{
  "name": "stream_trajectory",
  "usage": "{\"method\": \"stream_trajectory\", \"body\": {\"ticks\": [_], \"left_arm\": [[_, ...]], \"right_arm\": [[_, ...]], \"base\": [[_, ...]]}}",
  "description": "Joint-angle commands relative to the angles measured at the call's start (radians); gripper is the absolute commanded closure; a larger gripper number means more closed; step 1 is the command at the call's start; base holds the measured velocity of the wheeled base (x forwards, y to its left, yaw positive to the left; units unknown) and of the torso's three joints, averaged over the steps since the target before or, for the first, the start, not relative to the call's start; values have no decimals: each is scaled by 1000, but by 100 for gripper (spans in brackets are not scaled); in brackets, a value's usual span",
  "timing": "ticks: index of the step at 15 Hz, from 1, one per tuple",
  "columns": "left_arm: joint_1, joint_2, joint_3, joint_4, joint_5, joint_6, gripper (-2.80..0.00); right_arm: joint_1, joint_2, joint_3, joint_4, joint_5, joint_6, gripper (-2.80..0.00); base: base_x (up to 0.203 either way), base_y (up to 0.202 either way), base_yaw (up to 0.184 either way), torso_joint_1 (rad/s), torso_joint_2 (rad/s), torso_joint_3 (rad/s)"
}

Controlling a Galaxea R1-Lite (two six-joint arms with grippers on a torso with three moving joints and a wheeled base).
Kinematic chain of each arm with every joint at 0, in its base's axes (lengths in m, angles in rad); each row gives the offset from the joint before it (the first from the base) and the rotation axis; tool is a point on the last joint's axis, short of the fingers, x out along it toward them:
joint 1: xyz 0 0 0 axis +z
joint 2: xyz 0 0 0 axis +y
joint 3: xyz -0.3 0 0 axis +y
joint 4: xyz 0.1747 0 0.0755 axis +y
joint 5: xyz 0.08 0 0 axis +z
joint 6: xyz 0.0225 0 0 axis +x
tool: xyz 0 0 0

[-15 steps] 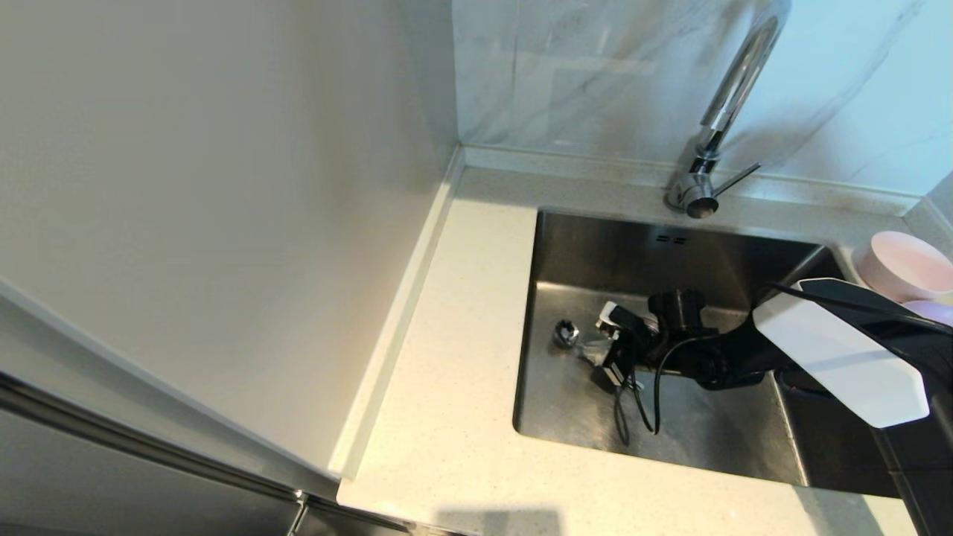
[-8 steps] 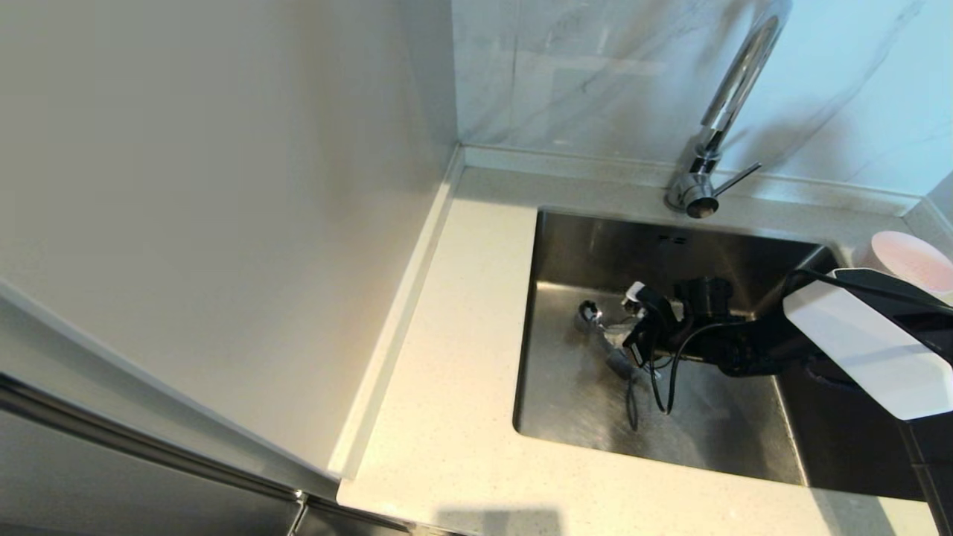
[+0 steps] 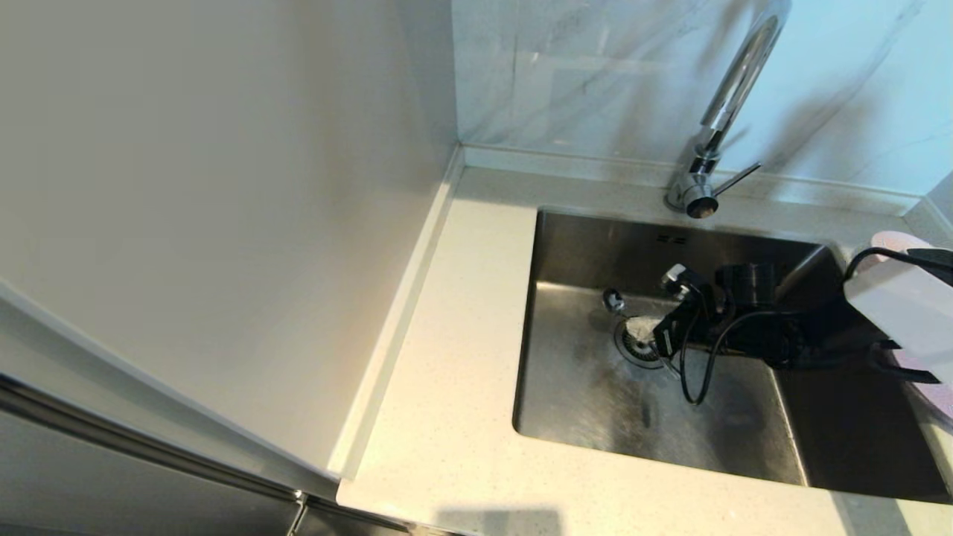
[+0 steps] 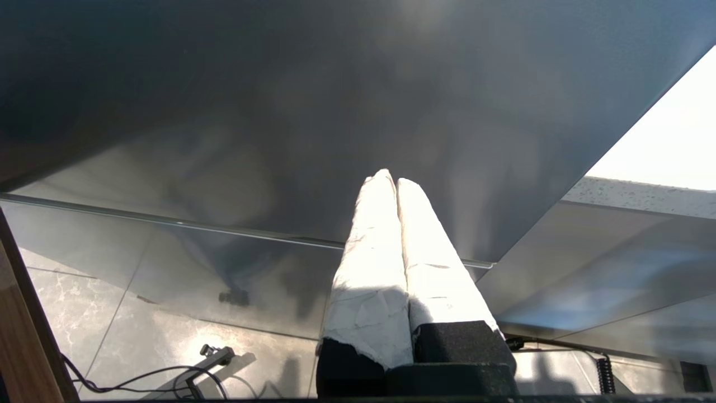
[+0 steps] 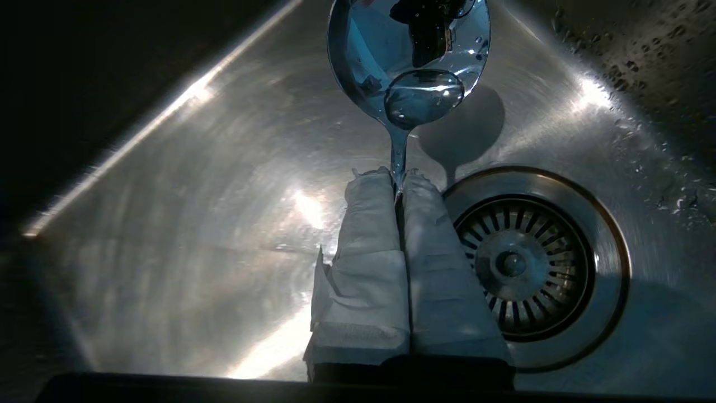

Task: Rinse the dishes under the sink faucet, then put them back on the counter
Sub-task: Put a spoon back to the table from the sink

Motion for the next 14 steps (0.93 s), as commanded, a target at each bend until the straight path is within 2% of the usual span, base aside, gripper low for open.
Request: {"method": "stream_trajectory", "body": {"ticks": [1, 3, 6, 8, 11, 13, 14], "left_arm": [[0, 0, 0, 0, -1, 0, 0], [0, 0, 0, 0, -1, 0, 0], [0, 0, 0, 0, 0, 0, 0], [0, 0, 0, 0, 0, 0, 0], [0, 0, 0, 0, 0, 0, 0], [0, 0, 0, 0, 0, 0, 0], [0, 0, 0, 0, -1, 0, 0]], "right_arm": [[-15, -137, 110, -31, 30, 32, 0], [-18, -229, 234, -122, 39, 74, 0], [-2, -362, 351, -294, 42, 229, 0], [16, -436, 348, -344, 41, 325, 0], [41, -554, 269, -354, 40, 455, 0], [55, -609, 274, -352, 42, 485, 0], [63, -620, 331, -349, 41, 478, 0]], "base": [[0, 0, 0, 0, 0, 0], [0, 0, 0, 0, 0, 0], [0, 0, 0, 0, 0, 0], [0, 0, 0, 0, 0, 0], [0, 0, 0, 0, 0, 0], [0, 0, 0, 0, 0, 0], [0, 0, 0, 0, 0, 0]]}}
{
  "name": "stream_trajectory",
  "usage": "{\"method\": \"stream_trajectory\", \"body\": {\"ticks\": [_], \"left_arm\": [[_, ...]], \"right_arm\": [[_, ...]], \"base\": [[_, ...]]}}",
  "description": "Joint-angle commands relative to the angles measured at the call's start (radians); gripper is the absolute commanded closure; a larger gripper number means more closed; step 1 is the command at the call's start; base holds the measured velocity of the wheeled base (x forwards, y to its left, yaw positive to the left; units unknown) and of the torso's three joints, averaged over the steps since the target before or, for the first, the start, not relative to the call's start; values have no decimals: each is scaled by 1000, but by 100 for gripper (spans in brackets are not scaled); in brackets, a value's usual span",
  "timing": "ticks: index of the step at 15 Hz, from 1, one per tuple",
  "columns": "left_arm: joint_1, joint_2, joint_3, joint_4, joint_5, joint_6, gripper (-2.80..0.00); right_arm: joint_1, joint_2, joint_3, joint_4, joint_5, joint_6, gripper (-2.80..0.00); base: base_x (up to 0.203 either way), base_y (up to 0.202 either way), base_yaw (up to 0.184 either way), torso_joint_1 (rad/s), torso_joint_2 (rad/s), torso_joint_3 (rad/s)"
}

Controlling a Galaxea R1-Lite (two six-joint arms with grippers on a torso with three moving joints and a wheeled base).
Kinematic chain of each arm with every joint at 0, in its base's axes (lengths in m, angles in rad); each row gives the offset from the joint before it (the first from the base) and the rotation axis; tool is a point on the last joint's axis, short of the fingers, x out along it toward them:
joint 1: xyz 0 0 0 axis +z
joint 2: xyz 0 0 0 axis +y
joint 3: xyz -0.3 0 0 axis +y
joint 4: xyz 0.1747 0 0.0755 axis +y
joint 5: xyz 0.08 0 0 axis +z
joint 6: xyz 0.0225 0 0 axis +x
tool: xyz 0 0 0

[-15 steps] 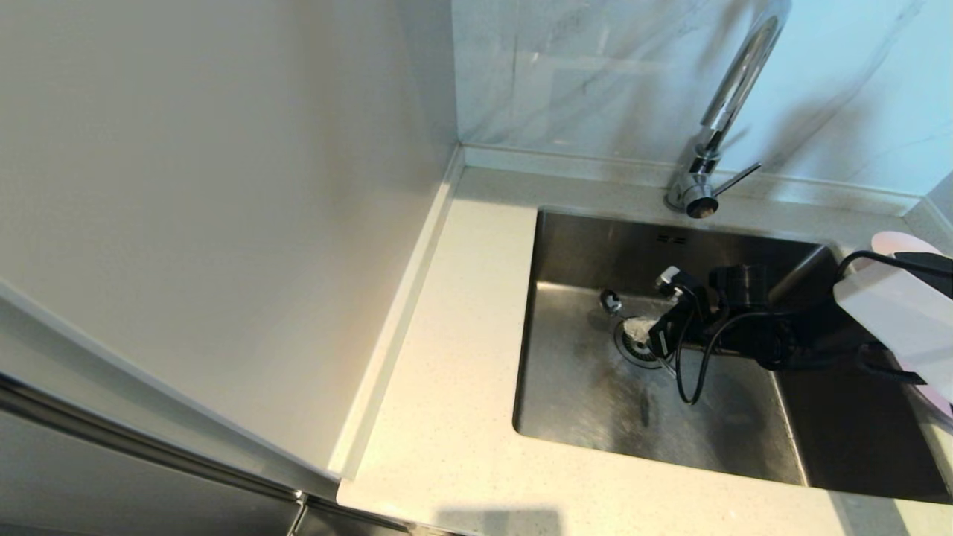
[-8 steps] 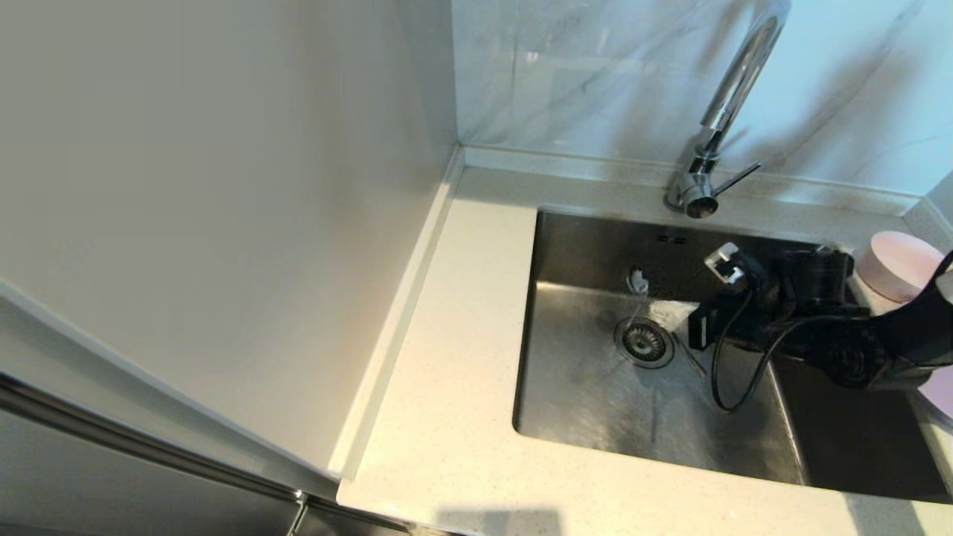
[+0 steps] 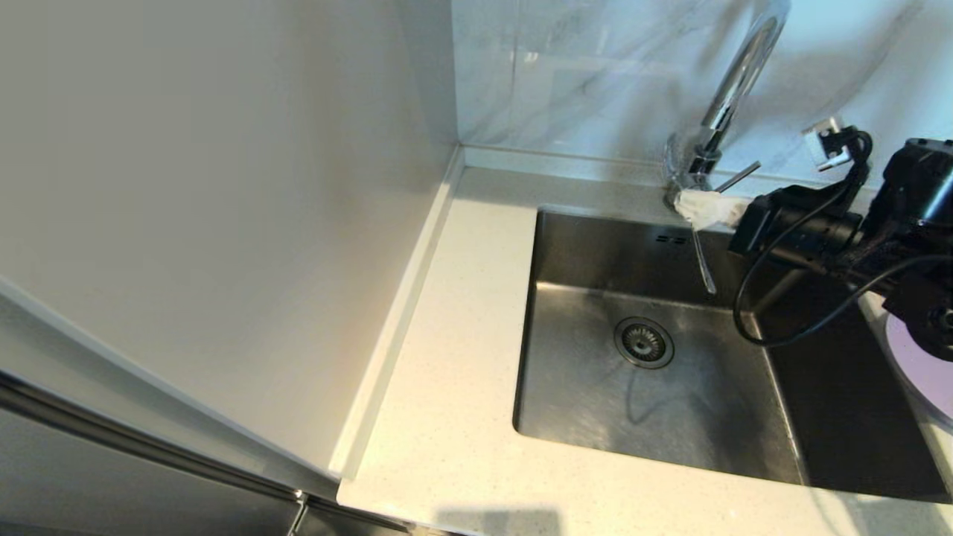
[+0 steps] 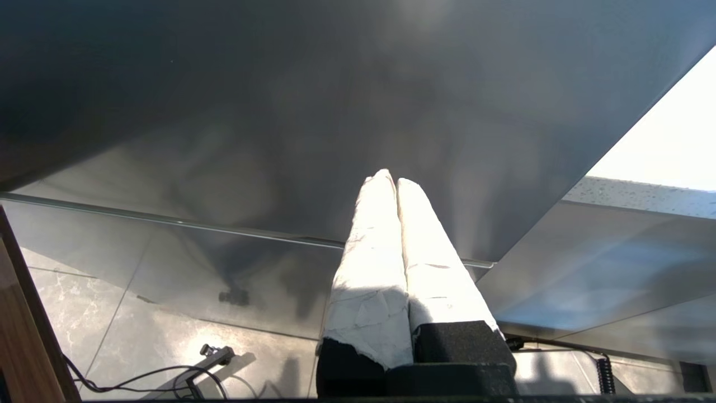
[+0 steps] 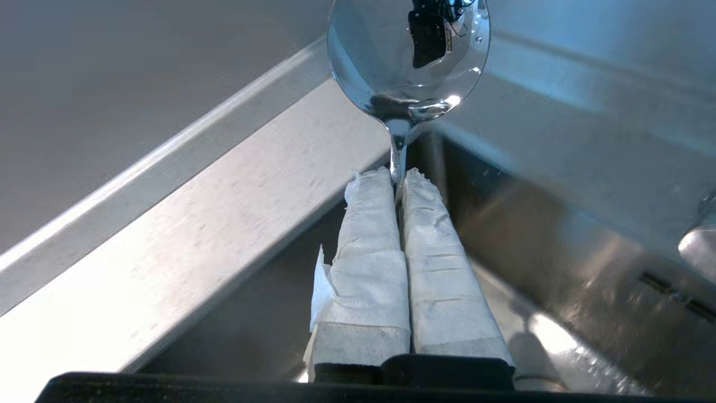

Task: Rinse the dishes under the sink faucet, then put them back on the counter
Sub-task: Put a spoon back to the table from the sink

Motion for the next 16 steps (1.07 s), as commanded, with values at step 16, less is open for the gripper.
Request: {"method": "stream_trajectory", "body": {"ticks": [16], "left_arm": [[0, 0, 0, 0, 1, 0, 0]], "right_arm": [[33, -199, 346, 93, -14, -365, 0]], "base": [[0, 0, 0, 0, 0, 0]]}}
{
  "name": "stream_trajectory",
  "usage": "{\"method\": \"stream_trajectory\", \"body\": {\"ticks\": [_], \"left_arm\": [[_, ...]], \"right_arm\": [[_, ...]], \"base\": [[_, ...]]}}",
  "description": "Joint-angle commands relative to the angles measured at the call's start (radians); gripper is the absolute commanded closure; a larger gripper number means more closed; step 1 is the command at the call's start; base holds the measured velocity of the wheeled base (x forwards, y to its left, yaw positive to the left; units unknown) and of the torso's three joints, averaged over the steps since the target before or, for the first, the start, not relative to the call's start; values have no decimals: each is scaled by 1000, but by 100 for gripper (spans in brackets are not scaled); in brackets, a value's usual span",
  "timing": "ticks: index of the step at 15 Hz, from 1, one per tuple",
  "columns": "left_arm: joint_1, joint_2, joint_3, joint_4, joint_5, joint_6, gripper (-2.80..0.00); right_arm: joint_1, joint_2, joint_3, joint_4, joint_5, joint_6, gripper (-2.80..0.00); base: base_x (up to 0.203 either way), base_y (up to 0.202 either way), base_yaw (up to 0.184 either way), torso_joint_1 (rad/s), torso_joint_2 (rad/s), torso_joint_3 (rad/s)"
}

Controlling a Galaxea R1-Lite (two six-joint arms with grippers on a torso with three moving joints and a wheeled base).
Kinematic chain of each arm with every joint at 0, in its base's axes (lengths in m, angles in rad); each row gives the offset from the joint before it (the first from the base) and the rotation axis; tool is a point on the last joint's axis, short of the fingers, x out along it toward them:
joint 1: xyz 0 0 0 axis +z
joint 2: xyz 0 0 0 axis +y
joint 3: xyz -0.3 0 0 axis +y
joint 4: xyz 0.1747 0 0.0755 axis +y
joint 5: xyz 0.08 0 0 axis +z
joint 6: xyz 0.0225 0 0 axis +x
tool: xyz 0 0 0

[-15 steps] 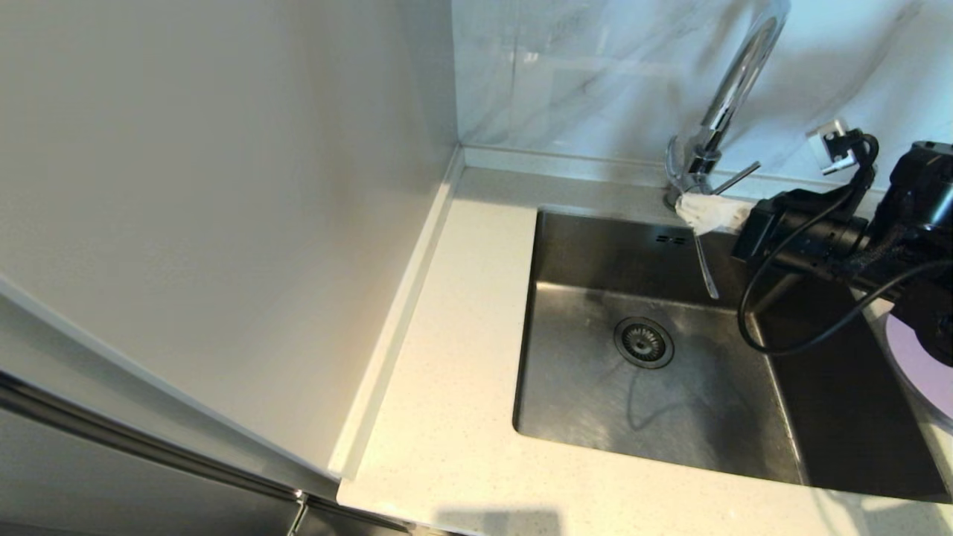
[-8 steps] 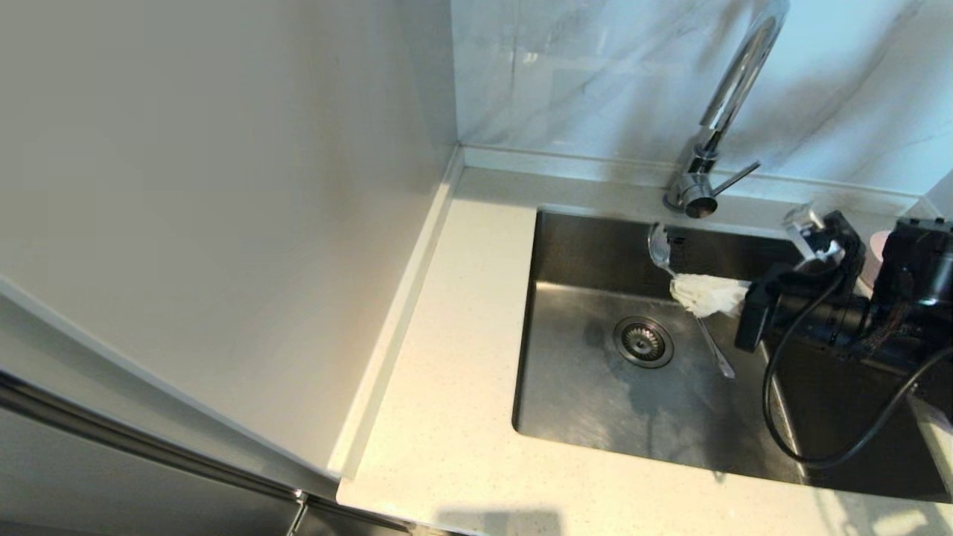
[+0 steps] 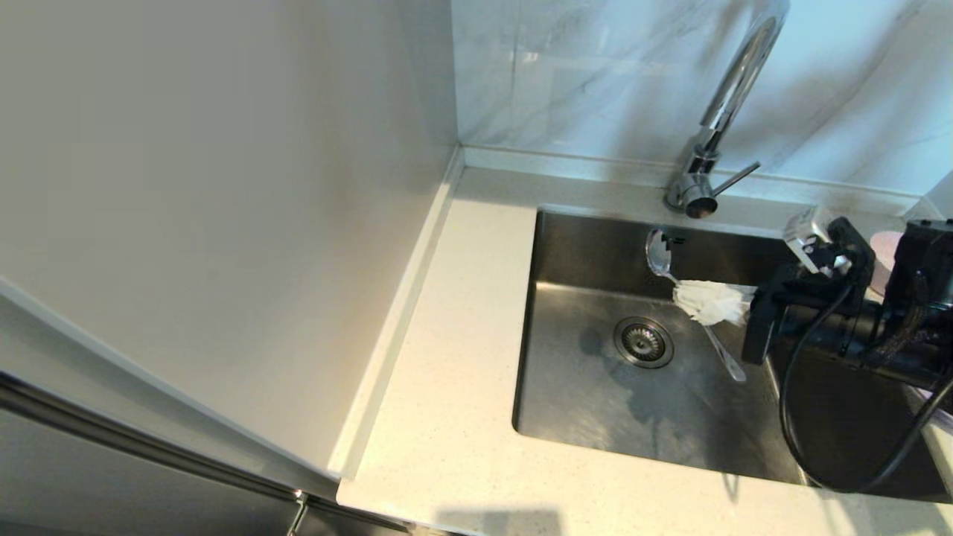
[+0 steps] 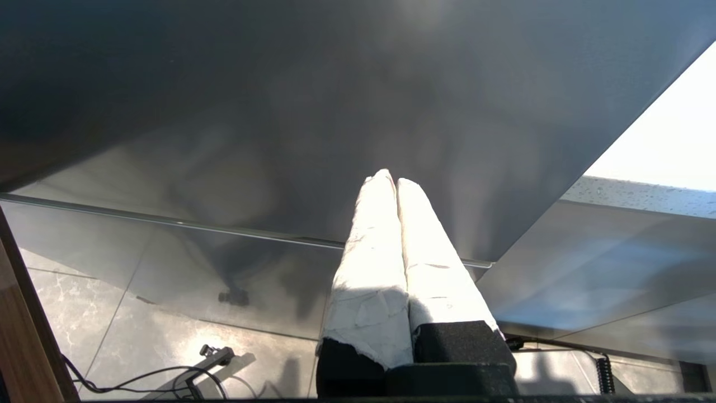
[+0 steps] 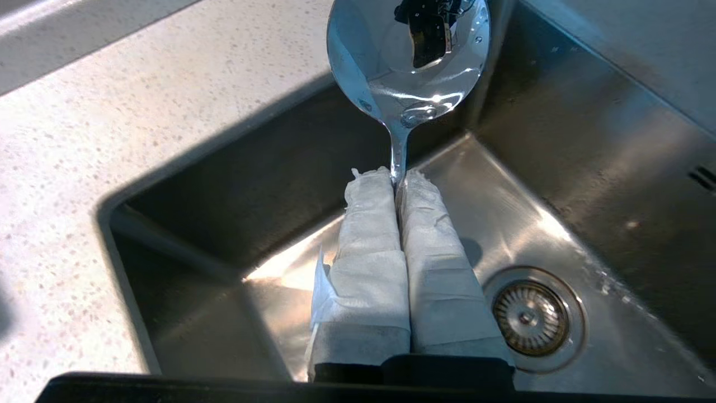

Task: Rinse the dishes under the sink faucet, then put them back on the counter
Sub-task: Put a spoon back to the table from the sink

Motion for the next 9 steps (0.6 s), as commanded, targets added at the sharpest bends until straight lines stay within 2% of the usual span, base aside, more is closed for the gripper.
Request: {"method": "stream_trajectory", "body": {"ticks": [1, 3, 6, 9], "left_arm": [[0, 0, 0, 0, -1, 0, 0], [0, 0, 0, 0, 0, 0, 0], [0, 0, 0, 0, 0, 0, 0], [0, 0, 0, 0, 0, 0, 0]], "right_arm": [[-27, -83, -6, 80, 0, -19, 0], [-71, -144, -75, 312, -22, -100, 0], [-171, -219, -185, 722, -150, -278, 0], [-323, -250, -200, 915, -298, -405, 0]], "base": [[0, 0, 0, 0, 0, 0], [0, 0, 0, 0, 0, 0], [0, 0, 0, 0, 0, 0], [0, 0, 0, 0, 0, 0]]}}
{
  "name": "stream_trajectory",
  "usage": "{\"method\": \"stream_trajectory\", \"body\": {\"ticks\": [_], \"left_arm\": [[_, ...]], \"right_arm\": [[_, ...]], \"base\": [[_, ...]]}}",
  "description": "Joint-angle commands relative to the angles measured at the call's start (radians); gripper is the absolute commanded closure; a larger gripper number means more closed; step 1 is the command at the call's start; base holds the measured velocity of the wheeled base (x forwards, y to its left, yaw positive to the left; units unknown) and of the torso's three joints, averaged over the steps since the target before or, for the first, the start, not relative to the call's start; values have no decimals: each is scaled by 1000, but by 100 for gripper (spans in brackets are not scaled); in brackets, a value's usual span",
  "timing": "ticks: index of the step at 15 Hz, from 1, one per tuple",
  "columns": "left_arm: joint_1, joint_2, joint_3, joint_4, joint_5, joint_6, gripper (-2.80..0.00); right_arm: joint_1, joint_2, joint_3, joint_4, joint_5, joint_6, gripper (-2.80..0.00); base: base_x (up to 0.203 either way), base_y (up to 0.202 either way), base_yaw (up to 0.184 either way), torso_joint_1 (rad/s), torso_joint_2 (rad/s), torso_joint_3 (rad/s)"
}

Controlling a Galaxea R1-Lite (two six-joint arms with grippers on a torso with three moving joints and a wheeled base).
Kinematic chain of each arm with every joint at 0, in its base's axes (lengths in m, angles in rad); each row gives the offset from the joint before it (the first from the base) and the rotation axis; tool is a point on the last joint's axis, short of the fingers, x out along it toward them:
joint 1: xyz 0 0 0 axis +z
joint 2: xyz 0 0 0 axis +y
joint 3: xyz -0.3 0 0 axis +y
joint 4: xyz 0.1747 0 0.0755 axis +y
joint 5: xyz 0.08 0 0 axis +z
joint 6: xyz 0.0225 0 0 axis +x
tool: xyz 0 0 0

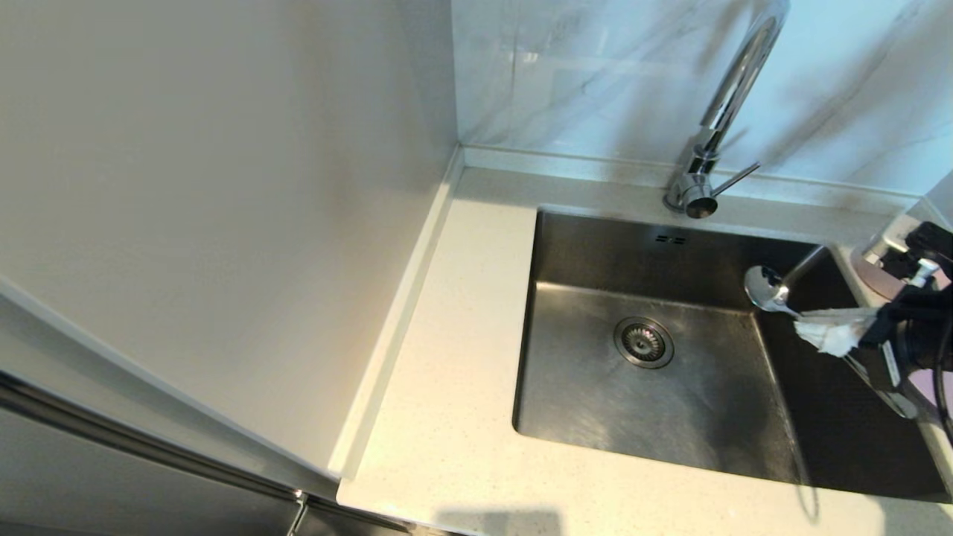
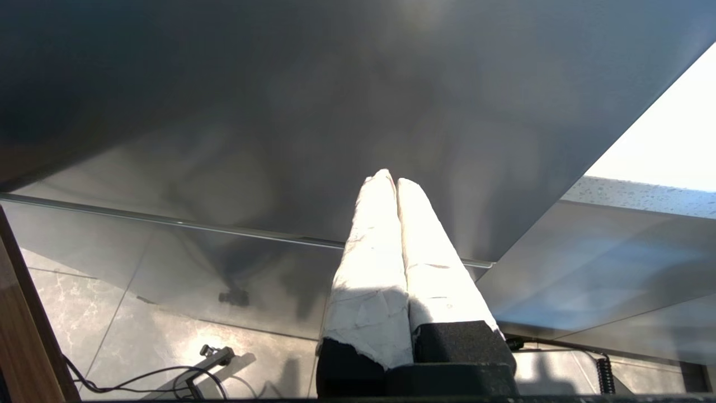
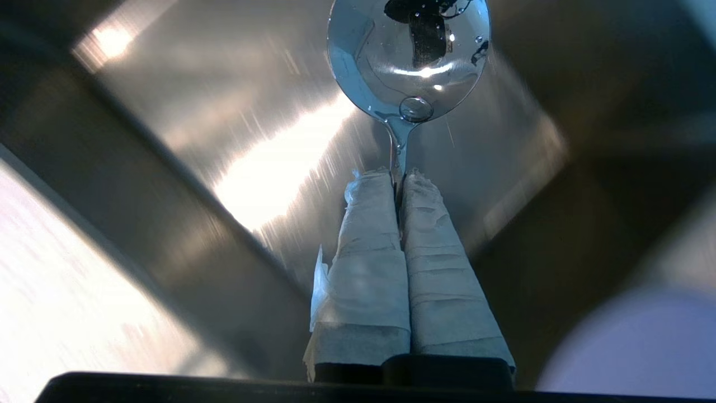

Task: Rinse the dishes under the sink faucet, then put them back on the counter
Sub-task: Put a spoon back to the table from the sink

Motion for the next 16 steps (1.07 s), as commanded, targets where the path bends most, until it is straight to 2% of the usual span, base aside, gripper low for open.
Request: {"method": "stream_trajectory", "body": {"ticks": [1, 3, 7, 9, 14, 16], "left_arm": [[0, 0, 0, 0, 0, 0, 0], [0, 0, 0, 0, 0, 0, 0], [0, 0, 0, 0, -1, 0, 0], [0, 0, 0, 0, 0, 0, 0], [0, 0, 0, 0, 0, 0, 0], [0, 0, 0, 0, -1, 0, 0]], "right_arm": [[-105, -32, -15, 138, -125, -71, 0], [-149, -8, -19, 143, -207, -78, 0], [-250, 41, -15, 8, -217, -75, 0], [-326, 60, -13, -60, -217, -75, 0], [-506, 107, -44, -72, -229, -84, 0], [-515, 120, -38, -70, -245, -94, 0]], "base": [[0, 0, 0, 0, 0, 0], [0, 0, 0, 0, 0, 0], [0, 0, 0, 0, 0, 0], [0, 0, 0, 0, 0, 0], [0, 0, 0, 0, 0, 0], [0, 0, 0, 0, 0, 0]]}}
